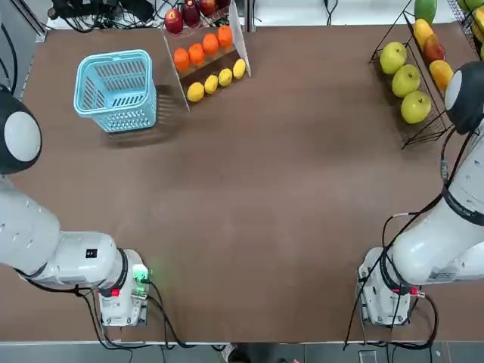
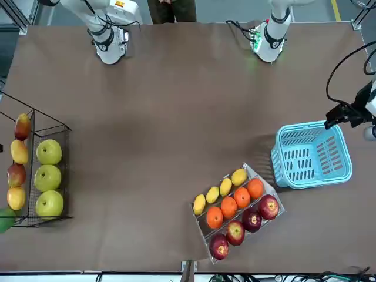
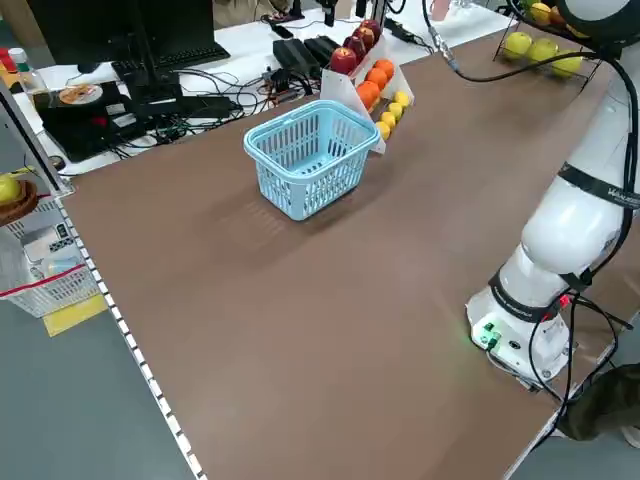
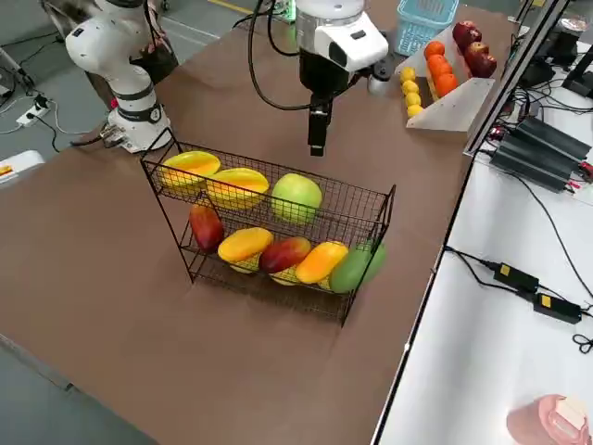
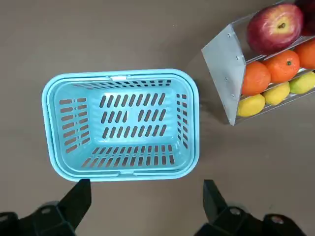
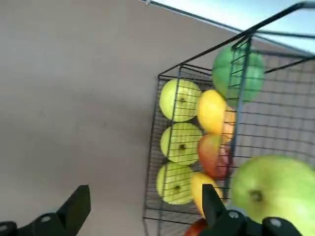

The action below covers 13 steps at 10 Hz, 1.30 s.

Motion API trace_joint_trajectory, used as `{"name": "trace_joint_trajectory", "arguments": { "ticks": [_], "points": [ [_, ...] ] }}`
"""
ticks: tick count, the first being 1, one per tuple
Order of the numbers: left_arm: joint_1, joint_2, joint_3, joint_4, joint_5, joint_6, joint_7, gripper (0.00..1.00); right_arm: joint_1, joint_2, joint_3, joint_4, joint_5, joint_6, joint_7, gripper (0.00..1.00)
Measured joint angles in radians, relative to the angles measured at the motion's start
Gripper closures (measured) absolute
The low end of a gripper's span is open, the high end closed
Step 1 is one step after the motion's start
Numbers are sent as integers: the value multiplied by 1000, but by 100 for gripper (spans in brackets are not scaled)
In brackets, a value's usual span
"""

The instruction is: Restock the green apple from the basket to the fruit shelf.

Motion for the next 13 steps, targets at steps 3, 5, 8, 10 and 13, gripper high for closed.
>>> {"name": "trace_joint_trajectory", "arguments": {
  "ticks": [3, 5, 8, 10, 13],
  "points": [
    [0, 0, 0, 1, 0, 0, 0, 0, 69, -50, -2, -110, 1, 35, 195, 0],
    [0, 0, 0, 2, 0, 0, 0, 0, 102, -108, 32, -168, -7, 42, 358, 0],
    [0, 0, -1, 2, 0, 0, 0, 0, 128, -229, 230, -229, -185, -8, 630, 0],
    [-1, 0, -2, 3, 0, 0, 0, 0, 142, -299, 297, -245, -258, -68, 691, 0],
    [0, 0, -1, 4, 0, 0, 0, 0, 108, -348, 299, -280, -295, -94, 645, 0]
  ]
}}
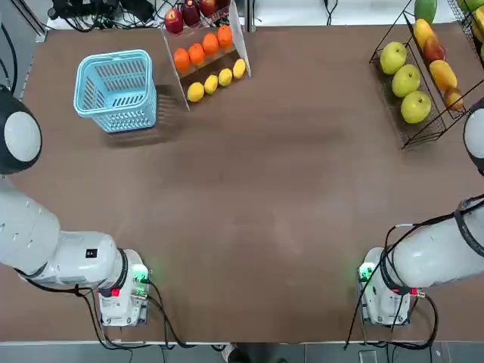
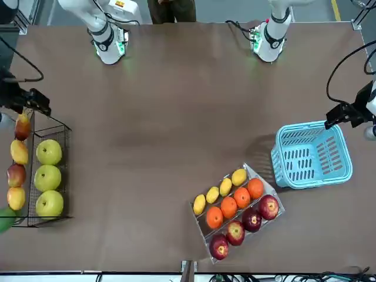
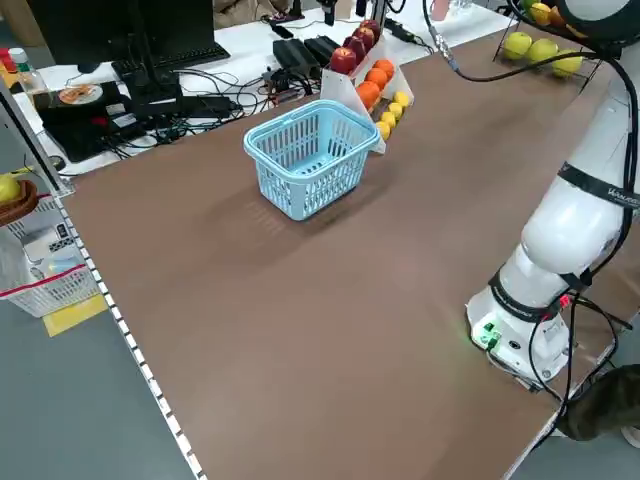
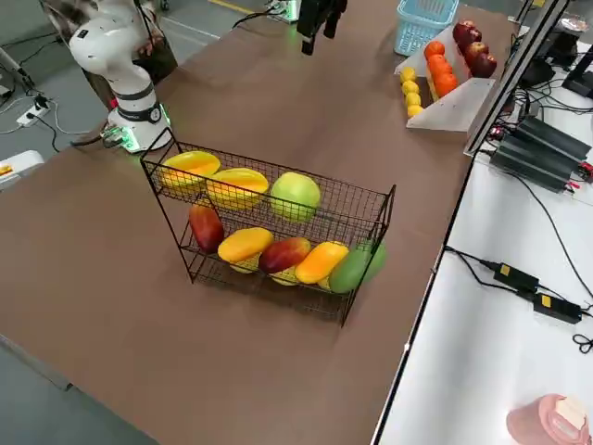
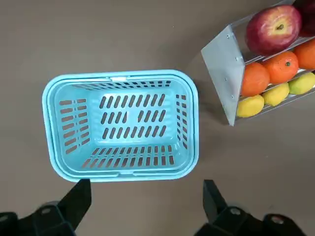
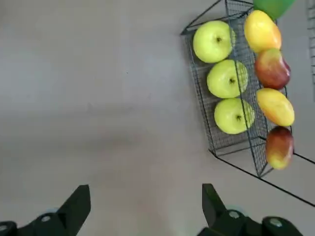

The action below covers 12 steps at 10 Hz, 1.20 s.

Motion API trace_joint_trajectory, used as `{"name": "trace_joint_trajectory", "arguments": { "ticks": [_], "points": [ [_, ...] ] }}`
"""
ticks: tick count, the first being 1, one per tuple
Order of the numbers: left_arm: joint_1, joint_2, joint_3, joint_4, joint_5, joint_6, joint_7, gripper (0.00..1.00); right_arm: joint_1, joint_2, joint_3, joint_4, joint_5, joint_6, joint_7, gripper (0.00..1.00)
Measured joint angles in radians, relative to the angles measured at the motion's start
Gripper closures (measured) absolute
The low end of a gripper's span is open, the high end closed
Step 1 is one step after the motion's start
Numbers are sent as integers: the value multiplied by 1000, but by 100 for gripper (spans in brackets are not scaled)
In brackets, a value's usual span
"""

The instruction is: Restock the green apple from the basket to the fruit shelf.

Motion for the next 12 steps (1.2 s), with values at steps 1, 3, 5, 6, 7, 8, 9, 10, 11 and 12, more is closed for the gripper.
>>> {"name": "trace_joint_trajectory", "arguments": {
  "ticks": [1, 3, 5, 6, 7, 8, 9, 10, 11, 12],
  "points": [
    [0, 0, 0, 0, 0, 0, 0, 0, -18, 0, 0, -13, -11, 18, -45, 0],
    [0, 0, 0, 0, 0, 0, 0, 0, -45, 0, 0, -42, -18, 48, -74, 0],
    [1, 0, 1, 0, 0, 0, 0, 0, -59, -3, 1, -45, -18, 48, -76, 0],
    [1, 0, 1, 0, 0, 0, 0, 0, -59, -5, 2, -45, -18, 48, -76, 0],
    [1, 0, 1, 0, 0, 0, 0, 0, -59, -6, 4, -45, -18, 48, -76, 0],
    [1, 0, 1, 0, 0, 0, 0, 0, -59, -6, 6, -45, -18, 48, -76, 0],
    [1, 0, 1, 0, 0, 0, 0, 0, -59, -7, 7, -45, -18, 48, -76, 0],
    [1, 0, 1, 0, 0, 0, 0, 0, -59, -7, 8, -46, -18, 48, -76, 0],
    [1, 0, 1, 0, 0, 0, 0, 0, -59, -7, 9, -51, -18, 54, -76, 0],
    [1, 0, 1, 0, 0, 0, 0, 0, -58, -7, 11, -65, -17, 79, -76, 0]
  ]
}}
